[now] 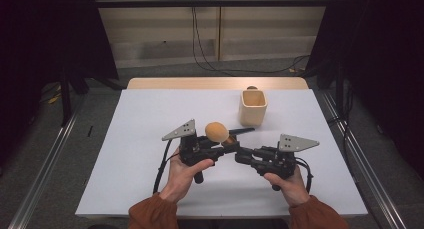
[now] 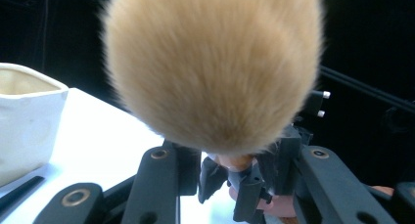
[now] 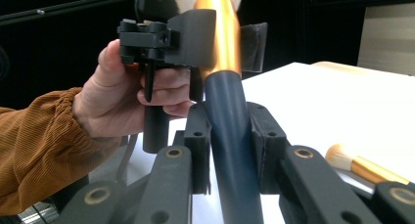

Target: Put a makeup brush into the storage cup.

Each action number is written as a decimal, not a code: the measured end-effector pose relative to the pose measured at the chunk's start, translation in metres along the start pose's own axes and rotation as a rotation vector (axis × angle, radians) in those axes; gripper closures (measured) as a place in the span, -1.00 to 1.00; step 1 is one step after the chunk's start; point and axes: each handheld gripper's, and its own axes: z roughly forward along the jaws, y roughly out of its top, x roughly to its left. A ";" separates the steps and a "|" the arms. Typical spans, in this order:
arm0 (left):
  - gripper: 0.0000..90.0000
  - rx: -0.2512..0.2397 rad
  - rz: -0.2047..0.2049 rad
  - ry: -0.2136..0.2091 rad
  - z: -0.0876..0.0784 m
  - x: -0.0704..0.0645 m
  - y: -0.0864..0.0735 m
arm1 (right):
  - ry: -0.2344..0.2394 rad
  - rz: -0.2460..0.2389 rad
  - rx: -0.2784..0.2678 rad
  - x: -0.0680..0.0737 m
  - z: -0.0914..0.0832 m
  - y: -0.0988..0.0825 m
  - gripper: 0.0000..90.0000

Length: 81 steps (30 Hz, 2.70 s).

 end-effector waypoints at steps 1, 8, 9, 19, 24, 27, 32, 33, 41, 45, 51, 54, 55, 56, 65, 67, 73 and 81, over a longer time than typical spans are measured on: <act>0.45 0.013 0.012 0.008 0.000 0.000 0.001 | -0.005 -0.003 0.011 0.000 0.000 0.000 0.59; 0.46 0.013 0.014 0.021 -0.006 0.000 0.003 | -0.023 0.003 0.052 0.000 0.001 0.001 0.35; 0.46 0.015 0.018 0.026 -0.007 0.001 0.004 | -0.025 0.001 0.055 0.001 0.001 0.001 0.30; 0.46 0.047 0.036 0.067 -0.017 0.002 0.009 | -0.047 -0.008 0.055 0.002 0.000 0.003 -0.20; 0.46 0.059 0.039 0.065 -0.024 0.003 0.013 | -0.060 0.005 0.071 0.001 -0.001 0.003 -0.47; 0.46 0.076 0.046 0.073 -0.026 0.003 0.015 | -0.055 0.014 0.083 0.001 -0.002 0.003 -0.54; 0.47 0.096 0.046 0.083 -0.031 0.003 0.019 | -0.048 0.034 0.101 0.000 -0.003 0.003 -0.65; 0.47 0.102 0.049 0.085 -0.032 0.003 0.019 | -0.051 0.040 0.102 0.000 -0.004 0.003 -0.66; 0.47 0.151 0.072 0.117 -0.041 0.002 0.027 | -0.047 0.068 0.135 -0.002 -0.004 0.001 -0.90; 0.47 0.164 0.077 0.137 -0.045 0.002 0.034 | -0.049 0.061 0.151 -0.002 -0.004 0.001 -0.90; 0.47 0.221 0.098 0.159 -0.052 0.003 0.043 | -0.095 0.058 0.168 -0.005 -0.007 0.000 -0.88; 0.47 0.261 0.111 0.183 -0.055 0.004 0.048 | -0.112 0.033 0.176 -0.005 -0.007 0.000 -0.88; 0.47 0.274 0.115 0.188 -0.056 0.004 0.049 | -0.118 0.030 0.178 -0.004 -0.007 -0.001 -0.89; 0.47 0.286 0.114 0.193 -0.056 0.004 0.051 | -0.125 0.023 0.180 -0.004 -0.006 -0.002 -0.89; 0.47 0.380 0.131 0.202 -0.053 0.004 0.060 | -0.114 0.001 0.208 -0.003 0.000 -0.005 -0.90; 0.47 0.401 0.132 0.208 -0.051 0.004 0.061 | -0.114 -0.025 0.195 -0.003 0.002 -0.006 -0.91; 0.47 0.478 0.127 0.232 -0.043 0.007 0.056 | -0.043 -0.009 0.220 0.000 0.012 -0.011 -0.92; 0.47 0.529 0.133 0.208 -0.030 0.005 0.055 | -0.025 -0.016 0.235 0.002 0.025 -0.010 -0.95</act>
